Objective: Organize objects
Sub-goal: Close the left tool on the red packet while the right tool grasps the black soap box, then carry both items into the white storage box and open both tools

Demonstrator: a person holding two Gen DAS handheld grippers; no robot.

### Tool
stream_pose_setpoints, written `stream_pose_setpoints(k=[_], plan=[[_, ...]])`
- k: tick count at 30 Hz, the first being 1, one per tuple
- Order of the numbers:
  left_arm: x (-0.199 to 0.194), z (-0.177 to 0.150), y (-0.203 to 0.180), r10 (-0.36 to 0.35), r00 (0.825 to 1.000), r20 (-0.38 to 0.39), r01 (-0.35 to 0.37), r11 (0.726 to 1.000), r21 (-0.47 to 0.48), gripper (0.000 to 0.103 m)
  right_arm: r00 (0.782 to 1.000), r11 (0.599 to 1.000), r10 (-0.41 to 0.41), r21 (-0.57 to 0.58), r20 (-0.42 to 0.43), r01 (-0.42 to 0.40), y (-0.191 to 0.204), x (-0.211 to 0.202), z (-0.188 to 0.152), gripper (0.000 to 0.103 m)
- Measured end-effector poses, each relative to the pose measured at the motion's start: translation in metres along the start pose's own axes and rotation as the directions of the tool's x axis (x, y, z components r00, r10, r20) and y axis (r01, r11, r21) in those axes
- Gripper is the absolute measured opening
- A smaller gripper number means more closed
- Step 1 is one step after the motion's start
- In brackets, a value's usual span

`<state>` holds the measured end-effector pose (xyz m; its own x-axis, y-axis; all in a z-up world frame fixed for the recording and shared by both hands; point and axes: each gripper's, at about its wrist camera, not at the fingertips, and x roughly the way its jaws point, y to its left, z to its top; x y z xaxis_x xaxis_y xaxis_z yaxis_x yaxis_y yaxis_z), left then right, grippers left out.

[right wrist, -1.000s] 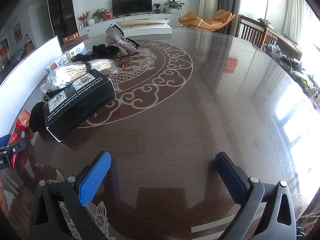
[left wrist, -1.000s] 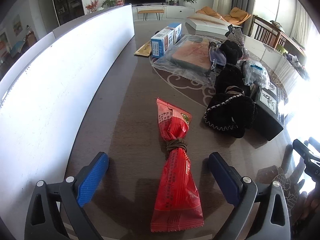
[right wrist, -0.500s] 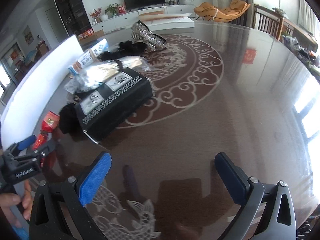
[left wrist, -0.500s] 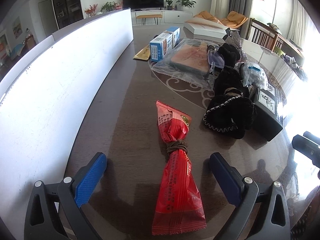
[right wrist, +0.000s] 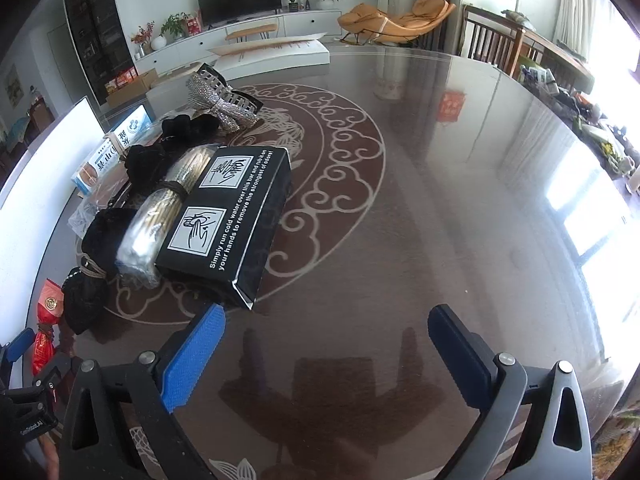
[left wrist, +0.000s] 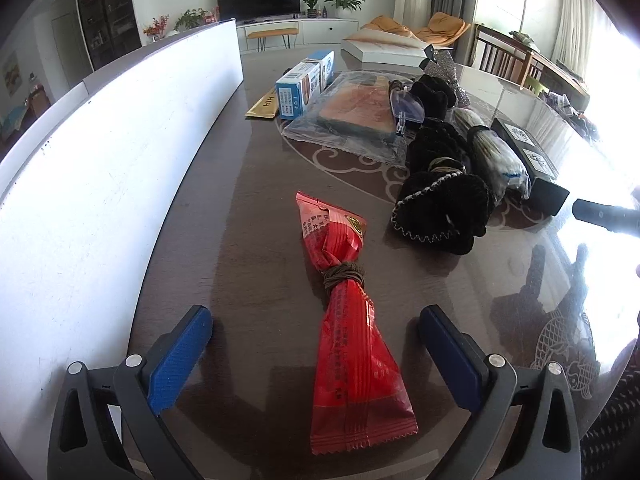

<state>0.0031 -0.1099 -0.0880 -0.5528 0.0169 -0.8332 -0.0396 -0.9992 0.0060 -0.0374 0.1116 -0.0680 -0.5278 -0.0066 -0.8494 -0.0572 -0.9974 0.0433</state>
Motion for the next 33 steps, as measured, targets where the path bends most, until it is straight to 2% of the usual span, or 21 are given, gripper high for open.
stream_pose_setpoints(k=[3,5,7,8,10,11,12,15,17,18,23,28,31,33], plan=[[0.001,0.003,0.003,-0.001,0.998,-0.068,0.001,1.000,-0.001,0.103,0.999,0.999,0.045,-0.019,-0.002,-0.045,0.004,-0.007,0.012,0.102],[-0.002,0.006,0.005,0.001,0.999,-0.052,-0.001,1.000,0.000,0.088,0.994,0.994,0.108,-0.003,-0.011,-0.108,0.015,-0.003,0.031,0.102],[-0.007,0.010,0.006,-0.003,1.000,-0.028,0.003,1.000,0.010,0.034,0.988,0.987,0.151,0.065,-0.039,-0.149,0.020,0.013,0.056,0.102],[-0.007,0.012,0.006,-0.010,1.000,-0.029,0.010,1.000,0.010,0.024,0.983,0.981,0.171,0.102,-0.060,-0.165,0.021,0.023,0.067,0.102],[-0.008,0.011,0.007,-0.023,0.999,-0.028,0.023,1.000,0.001,0.019,0.966,0.967,0.217,0.169,-0.143,-0.192,0.020,0.047,0.082,0.098],[-0.009,0.010,0.008,-0.034,0.999,-0.027,0.034,0.999,-0.006,0.018,0.952,0.959,0.242,0.198,-0.188,-0.204,0.020,0.059,0.085,0.083],[-0.011,0.008,0.010,-0.050,0.998,-0.027,0.049,0.999,-0.019,0.018,0.955,0.964,0.224,0.187,-0.193,-0.189,0.021,0.060,0.087,0.069],[-0.017,-0.003,0.011,-0.093,0.996,-0.014,0.093,0.995,-0.040,0.018,0.948,0.982,0.187,0.072,-0.257,-0.174,0.031,0.054,0.086,0.061],[-0.024,-0.008,0.010,-0.126,0.992,0.004,0.126,0.991,-0.044,0.018,0.958,0.991,0.131,0.004,-0.257,-0.134,0.027,0.043,0.078,0.060],[-0.030,-0.010,0.010,-0.141,0.990,0.020,0.142,0.989,-0.047,0.018,0.959,0.991,0.130,0.001,-0.250,-0.134,0.023,0.036,0.072,0.059],[-0.070,-0.006,0.019,-0.192,0.974,0.124,0.202,0.977,-0.073,0.018,0.953,0.972,0.233,0.060,-0.192,-0.226,-0.001,-0.002,0.053,0.059],[-0.120,0.005,0.046,-0.190,0.953,0.235,0.219,0.970,-0.104,0.018,0.943,0.950,0.311,0.015,-0.121,-0.311,0.022,-0.044,0.050,0.059],[-0.156,0.010,0.083,-0.147,0.942,0.303,0.201,0.967,-0.155,0.018,0.916,0.918,0.391,-0.033,-0.084,-0.395,0.060,-0.072,0.056,0.059],[-0.172,0.012,0.114,-0.079,0.945,0.318,0.147,0.970,-0.194,0.018,0.882,0.878,0.466,-0.085,-0.071,-0.471,0.099,-0.095,0.061,0.059]])
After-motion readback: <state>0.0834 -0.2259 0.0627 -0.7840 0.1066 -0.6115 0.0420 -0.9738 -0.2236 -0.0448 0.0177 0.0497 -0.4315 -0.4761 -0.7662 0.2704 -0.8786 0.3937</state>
